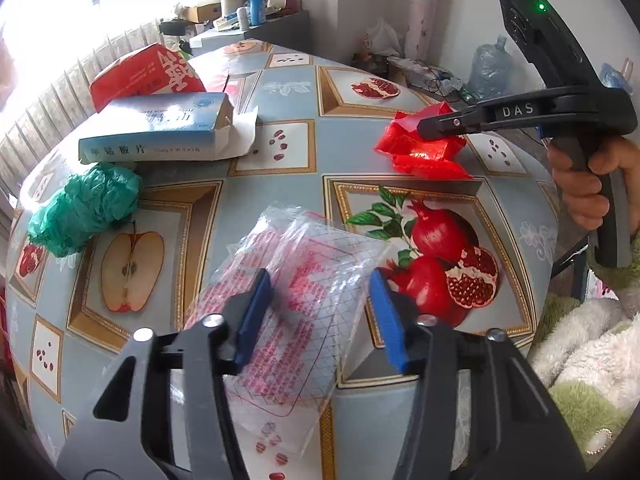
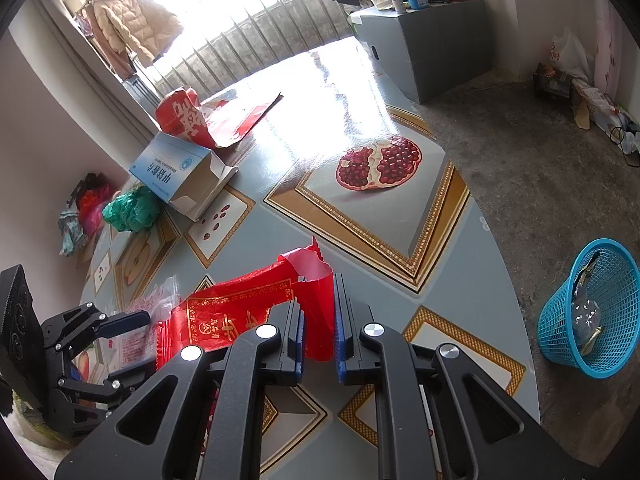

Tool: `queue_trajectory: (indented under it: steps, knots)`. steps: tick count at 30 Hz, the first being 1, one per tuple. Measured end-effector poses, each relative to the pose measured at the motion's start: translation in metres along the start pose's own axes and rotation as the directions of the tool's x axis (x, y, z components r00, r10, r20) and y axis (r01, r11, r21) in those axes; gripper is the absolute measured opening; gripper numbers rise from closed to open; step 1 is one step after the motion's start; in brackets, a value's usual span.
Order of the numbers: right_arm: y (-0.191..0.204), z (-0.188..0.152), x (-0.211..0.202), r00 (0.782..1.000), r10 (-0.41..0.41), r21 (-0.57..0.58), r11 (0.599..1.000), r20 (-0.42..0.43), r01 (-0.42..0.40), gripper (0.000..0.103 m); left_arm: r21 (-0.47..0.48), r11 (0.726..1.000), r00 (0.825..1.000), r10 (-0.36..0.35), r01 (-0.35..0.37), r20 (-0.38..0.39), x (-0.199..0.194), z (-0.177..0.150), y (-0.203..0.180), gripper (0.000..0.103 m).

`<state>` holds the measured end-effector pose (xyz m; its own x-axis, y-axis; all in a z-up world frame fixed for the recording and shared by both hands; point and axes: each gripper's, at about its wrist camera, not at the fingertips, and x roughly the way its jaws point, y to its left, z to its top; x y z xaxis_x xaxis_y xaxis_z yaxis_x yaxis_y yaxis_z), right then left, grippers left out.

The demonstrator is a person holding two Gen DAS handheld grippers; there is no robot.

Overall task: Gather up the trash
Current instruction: 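Grasp the clear plastic packet with the left gripper while the right gripper holds the red wrapper, then carry the plastic packet and red wrapper over the wastebasket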

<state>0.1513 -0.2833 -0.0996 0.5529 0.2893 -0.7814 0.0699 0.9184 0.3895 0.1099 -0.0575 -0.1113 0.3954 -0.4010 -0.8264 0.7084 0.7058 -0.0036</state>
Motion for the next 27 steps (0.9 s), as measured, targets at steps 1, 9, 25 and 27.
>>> queue_trajectory:
  steps: [1,9,25,27]
  knots:
    - [0.0,0.0,0.0,1.0,-0.001,-0.001,1.0,0.0,0.001,0.012,-0.004,1.0,1.0,-0.006,0.006,0.002,0.0,0.001,0.0,0.038]
    - [-0.001,0.0,0.0,1.0,0.0,0.001,1.0,0.004,0.0,0.012,-0.099,0.991,0.996,-0.092,0.092,0.007,0.005,0.009,0.006,0.009]
    - [0.006,0.002,-0.011,0.999,0.027,0.004,1.0,0.028,-0.027,0.008,-0.233,0.972,0.997,-0.026,0.042,0.072,-0.008,0.016,0.027,0.003]
    - [0.009,0.002,-0.014,0.999,0.031,0.0,1.0,0.036,-0.031,0.008,-0.24,0.97,0.997,-0.007,0.026,0.083,-0.012,0.018,0.028,0.003]
